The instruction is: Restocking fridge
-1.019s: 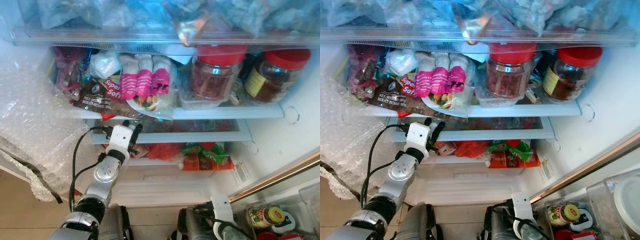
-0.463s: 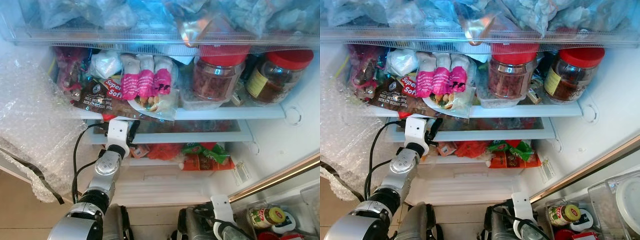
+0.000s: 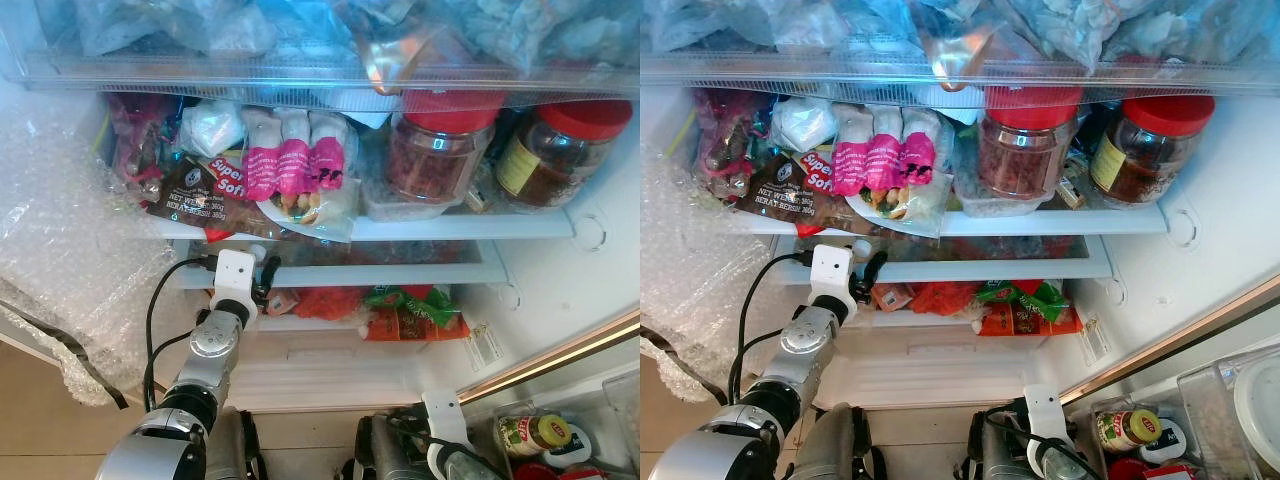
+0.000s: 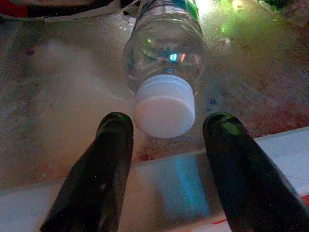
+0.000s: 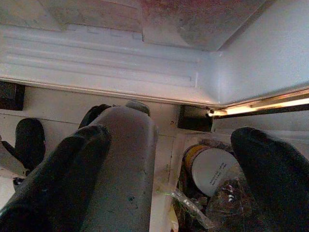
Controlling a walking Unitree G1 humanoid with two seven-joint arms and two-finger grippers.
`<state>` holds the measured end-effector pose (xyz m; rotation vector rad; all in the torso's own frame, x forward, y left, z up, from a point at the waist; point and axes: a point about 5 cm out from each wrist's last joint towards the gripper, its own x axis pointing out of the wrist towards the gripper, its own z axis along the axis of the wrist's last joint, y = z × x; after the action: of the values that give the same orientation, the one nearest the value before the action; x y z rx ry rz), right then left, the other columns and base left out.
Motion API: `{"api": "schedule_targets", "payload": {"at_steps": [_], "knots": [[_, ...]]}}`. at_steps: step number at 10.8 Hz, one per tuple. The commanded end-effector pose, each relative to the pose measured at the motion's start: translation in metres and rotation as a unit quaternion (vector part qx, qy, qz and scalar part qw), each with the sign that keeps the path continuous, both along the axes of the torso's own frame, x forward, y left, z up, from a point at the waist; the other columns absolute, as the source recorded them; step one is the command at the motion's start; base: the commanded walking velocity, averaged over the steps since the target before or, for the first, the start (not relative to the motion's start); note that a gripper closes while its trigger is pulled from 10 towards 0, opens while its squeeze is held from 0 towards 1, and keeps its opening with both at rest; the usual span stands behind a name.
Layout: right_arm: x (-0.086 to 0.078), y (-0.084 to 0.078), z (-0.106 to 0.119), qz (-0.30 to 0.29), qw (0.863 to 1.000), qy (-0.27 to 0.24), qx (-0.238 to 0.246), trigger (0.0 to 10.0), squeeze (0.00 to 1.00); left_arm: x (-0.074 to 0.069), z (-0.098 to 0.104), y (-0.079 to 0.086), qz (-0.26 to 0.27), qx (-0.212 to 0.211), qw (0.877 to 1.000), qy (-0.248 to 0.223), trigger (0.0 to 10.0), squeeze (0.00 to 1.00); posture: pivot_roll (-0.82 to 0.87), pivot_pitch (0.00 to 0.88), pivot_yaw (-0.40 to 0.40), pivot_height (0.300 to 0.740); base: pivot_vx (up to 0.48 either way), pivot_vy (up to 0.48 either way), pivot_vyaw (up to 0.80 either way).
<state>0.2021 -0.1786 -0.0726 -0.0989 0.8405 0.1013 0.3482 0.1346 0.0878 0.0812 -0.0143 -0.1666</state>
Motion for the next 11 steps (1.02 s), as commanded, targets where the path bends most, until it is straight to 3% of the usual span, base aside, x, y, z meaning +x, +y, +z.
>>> {"api": "schedule_targets", "payload": {"at_steps": [1,2,3,6,9,11], "knots": [[-0.038,-0.003,-0.020,-0.001,0.997,0.077,-0.006,10.0,0.00,-0.002,-0.003,0.002,0.007,-0.006,1.000,0.000,10.0,0.99,-0.15,0.213,-0.060,0.629,0.000,0.000,0.00],[-0.038,-0.003,-0.020,-0.001,0.997,0.077,-0.006,10.0,0.00,-0.003,0.001,0.002,0.002,-0.007,1.000,-0.014,10.0,0.71,-0.15,0.213,-0.059,0.629,0.000,0.000,0.00],[-0.038,-0.003,-0.020,-0.002,0.997,0.077,-0.006,10.0,0.00,-0.004,0.005,0.001,-0.006,0.000,0.999,-0.034,10.0,0.00,-0.15,0.214,-0.059,0.629,0.000,0.000,0.00],[-0.038,-0.003,-0.020,0.000,0.997,0.077,-0.006,10.0,0.00,-0.012,0.013,0.002,-0.040,0.011,0.997,-0.071,10.0,0.00,-0.15,0.217,-0.057,0.629,0.000,0.000,0.00],[-0.038,-0.003,-0.020,-0.001,0.997,0.077,-0.006,10.0,0.00,-0.034,0.015,0.002,-0.048,0.029,0.993,-0.106,10.0,0.00,-0.15,0.217,-0.057,0.629,0.000,0.000,0.00],[-0.038,-0.004,-0.020,0.000,0.997,0.077,-0.007,10.0,0.00,-0.040,0.013,0.001,-0.053,0.026,0.993,-0.097,10.0,0.00,-0.15,0.213,-0.056,0.629,0.000,0.000,0.00]]}}
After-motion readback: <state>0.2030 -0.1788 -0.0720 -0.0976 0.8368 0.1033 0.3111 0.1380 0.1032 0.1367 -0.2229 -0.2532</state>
